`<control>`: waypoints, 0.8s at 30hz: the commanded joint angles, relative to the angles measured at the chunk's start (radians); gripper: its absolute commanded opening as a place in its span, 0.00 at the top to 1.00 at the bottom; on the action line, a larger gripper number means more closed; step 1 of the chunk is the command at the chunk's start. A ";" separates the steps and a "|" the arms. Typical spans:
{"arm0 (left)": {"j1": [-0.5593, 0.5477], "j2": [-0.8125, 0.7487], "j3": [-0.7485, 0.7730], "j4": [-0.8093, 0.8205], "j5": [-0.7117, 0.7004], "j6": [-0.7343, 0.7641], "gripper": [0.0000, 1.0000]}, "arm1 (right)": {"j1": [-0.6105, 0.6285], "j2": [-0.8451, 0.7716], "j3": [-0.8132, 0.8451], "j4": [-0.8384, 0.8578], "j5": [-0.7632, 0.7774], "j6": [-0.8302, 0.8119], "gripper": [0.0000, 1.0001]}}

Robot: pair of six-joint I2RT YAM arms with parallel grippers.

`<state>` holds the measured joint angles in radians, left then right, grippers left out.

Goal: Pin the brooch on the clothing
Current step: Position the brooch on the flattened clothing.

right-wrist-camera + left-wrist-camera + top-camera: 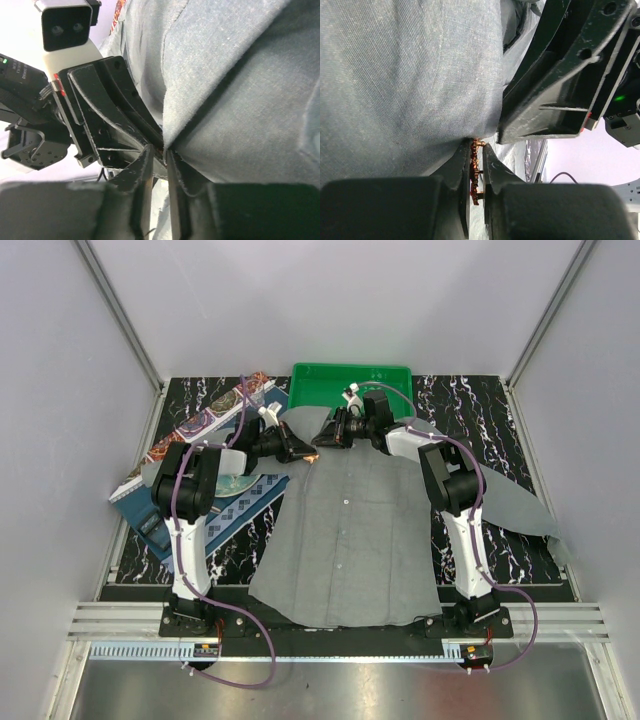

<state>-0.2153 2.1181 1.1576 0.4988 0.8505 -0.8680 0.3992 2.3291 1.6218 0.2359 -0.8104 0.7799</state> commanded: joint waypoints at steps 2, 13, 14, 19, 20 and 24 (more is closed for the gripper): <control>-0.002 0.006 0.042 0.018 0.004 0.029 1.00 | -0.016 -0.106 0.016 -0.020 -0.052 -0.034 0.62; -0.002 0.025 0.060 0.034 0.033 0.017 1.00 | -0.076 -0.119 0.088 -0.194 -0.079 -0.227 0.50; -0.002 0.026 0.062 0.035 0.038 0.015 1.00 | -0.076 -0.111 0.096 -0.225 -0.097 -0.247 0.52; -0.002 0.028 0.060 0.049 0.051 0.009 1.00 | -0.074 -0.062 0.147 -0.313 -0.183 -0.334 0.54; -0.001 0.029 0.060 0.052 0.055 0.008 1.00 | -0.074 -0.047 0.153 -0.319 -0.194 -0.324 0.54; -0.001 0.036 0.059 0.078 0.065 -0.008 1.00 | -0.069 -0.005 0.184 -0.329 -0.236 -0.291 0.49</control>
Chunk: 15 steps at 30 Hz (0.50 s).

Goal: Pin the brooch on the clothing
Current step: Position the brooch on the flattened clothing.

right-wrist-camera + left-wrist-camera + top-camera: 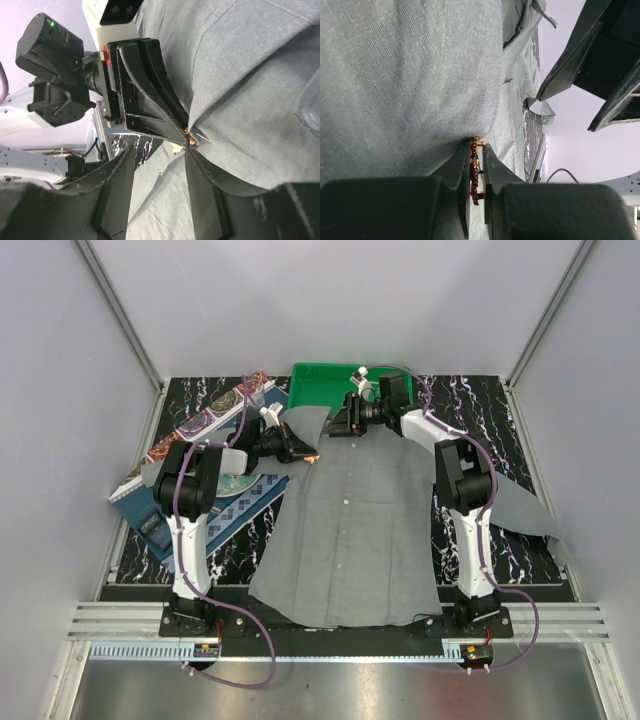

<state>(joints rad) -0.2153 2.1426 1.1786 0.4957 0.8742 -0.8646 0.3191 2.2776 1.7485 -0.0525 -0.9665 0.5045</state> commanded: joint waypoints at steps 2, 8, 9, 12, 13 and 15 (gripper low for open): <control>-0.001 0.014 0.036 0.099 0.049 -0.027 1.00 | 0.011 0.056 0.059 -0.040 -0.093 -0.004 0.45; -0.001 0.017 0.030 0.144 0.066 -0.054 1.00 | 0.011 0.088 0.049 -0.044 -0.126 -0.009 0.45; -0.001 0.017 0.030 0.144 0.068 -0.057 1.00 | 0.011 0.092 0.048 -0.044 -0.127 -0.012 0.45; -0.001 0.017 0.027 0.149 0.071 -0.059 1.00 | 0.011 0.100 0.051 -0.030 -0.133 -0.008 0.47; -0.001 0.017 0.027 0.150 0.072 -0.059 1.00 | 0.011 0.102 0.054 -0.026 -0.135 -0.001 0.47; -0.001 0.017 0.026 0.150 0.072 -0.059 1.00 | 0.009 0.109 0.054 -0.004 -0.136 0.015 0.48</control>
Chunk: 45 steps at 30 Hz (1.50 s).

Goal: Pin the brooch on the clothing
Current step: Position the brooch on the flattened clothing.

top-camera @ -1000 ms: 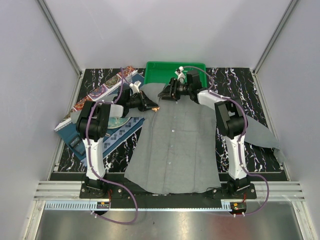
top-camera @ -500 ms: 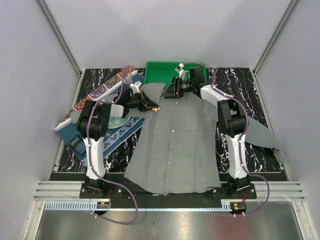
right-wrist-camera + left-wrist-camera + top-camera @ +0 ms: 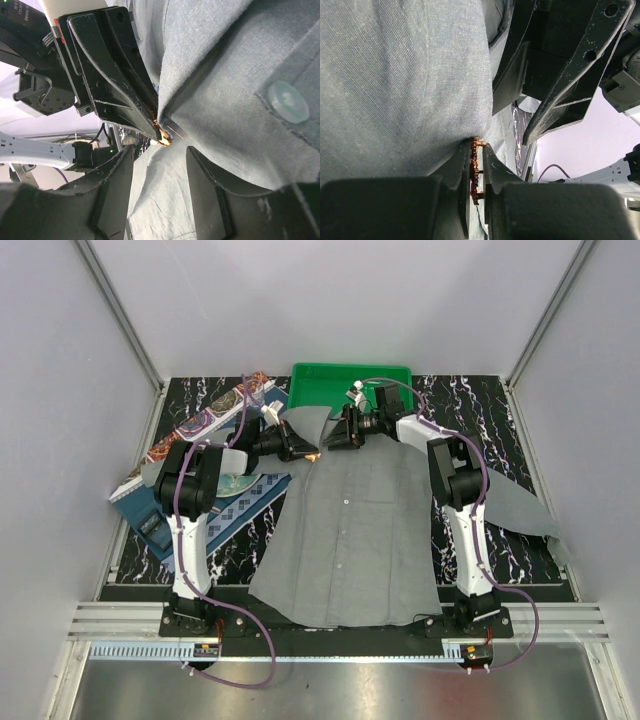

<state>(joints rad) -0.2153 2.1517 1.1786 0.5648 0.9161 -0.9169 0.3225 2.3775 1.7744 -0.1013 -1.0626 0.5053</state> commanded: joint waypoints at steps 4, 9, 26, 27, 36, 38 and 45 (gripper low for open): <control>-0.001 0.007 0.024 0.081 0.030 -0.007 1.00 | 0.010 0.026 0.036 0.087 -0.063 0.058 0.50; -0.001 0.007 0.024 0.086 0.030 -0.008 1.00 | 0.013 0.034 0.030 0.125 -0.076 0.075 0.52; -0.001 0.008 0.023 0.093 0.036 -0.014 1.00 | 0.024 0.054 0.033 0.199 -0.085 0.145 0.69; -0.001 0.008 0.023 0.092 0.036 -0.013 1.00 | 0.024 0.054 0.033 0.198 -0.080 0.145 0.69; -0.002 0.010 0.024 0.093 0.040 -0.017 1.00 | 0.027 0.055 0.040 0.163 -0.042 0.130 0.94; -0.001 0.011 0.024 0.093 0.040 -0.019 1.00 | 0.027 0.051 0.040 0.144 -0.033 0.118 1.00; -0.001 0.010 0.026 0.093 0.040 -0.017 1.00 | 0.024 0.037 0.036 0.109 -0.056 0.082 0.74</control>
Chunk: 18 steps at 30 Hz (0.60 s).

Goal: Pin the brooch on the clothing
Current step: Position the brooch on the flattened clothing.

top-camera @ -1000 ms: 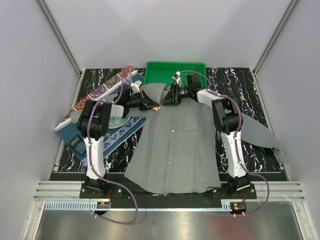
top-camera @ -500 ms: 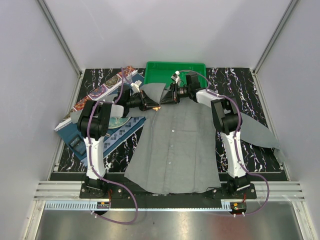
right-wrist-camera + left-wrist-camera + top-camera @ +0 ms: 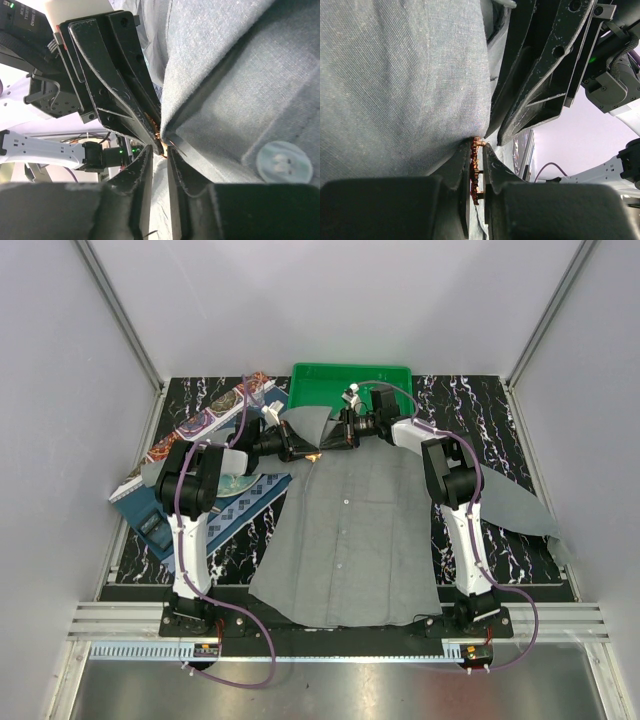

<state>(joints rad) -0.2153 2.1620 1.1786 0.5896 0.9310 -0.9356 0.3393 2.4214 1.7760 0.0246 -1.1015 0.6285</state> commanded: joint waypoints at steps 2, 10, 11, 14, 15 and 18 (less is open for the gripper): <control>-0.001 -0.001 0.024 0.072 0.023 -0.002 1.00 | 0.001 -0.030 0.019 -0.018 -0.009 -0.070 0.67; -0.002 -0.002 0.016 0.084 0.028 -0.006 1.00 | -0.010 -0.013 0.040 -0.071 0.019 -0.095 0.54; -0.002 -0.002 0.015 0.084 0.028 -0.008 1.00 | -0.010 -0.009 0.052 -0.060 0.017 -0.086 0.55; -0.002 -0.004 0.013 0.084 0.029 -0.008 1.00 | -0.010 -0.002 0.056 -0.002 0.002 -0.046 0.56; -0.002 -0.004 0.013 0.082 0.029 -0.006 1.00 | -0.008 -0.001 0.056 0.009 -0.004 -0.029 0.56; -0.002 -0.005 0.013 0.082 0.029 -0.006 1.00 | -0.003 0.001 0.056 0.034 -0.015 -0.012 0.56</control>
<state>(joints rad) -0.2153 2.1620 1.1786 0.6003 0.9352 -0.9428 0.3336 2.4214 1.7863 -0.0174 -1.0927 0.5816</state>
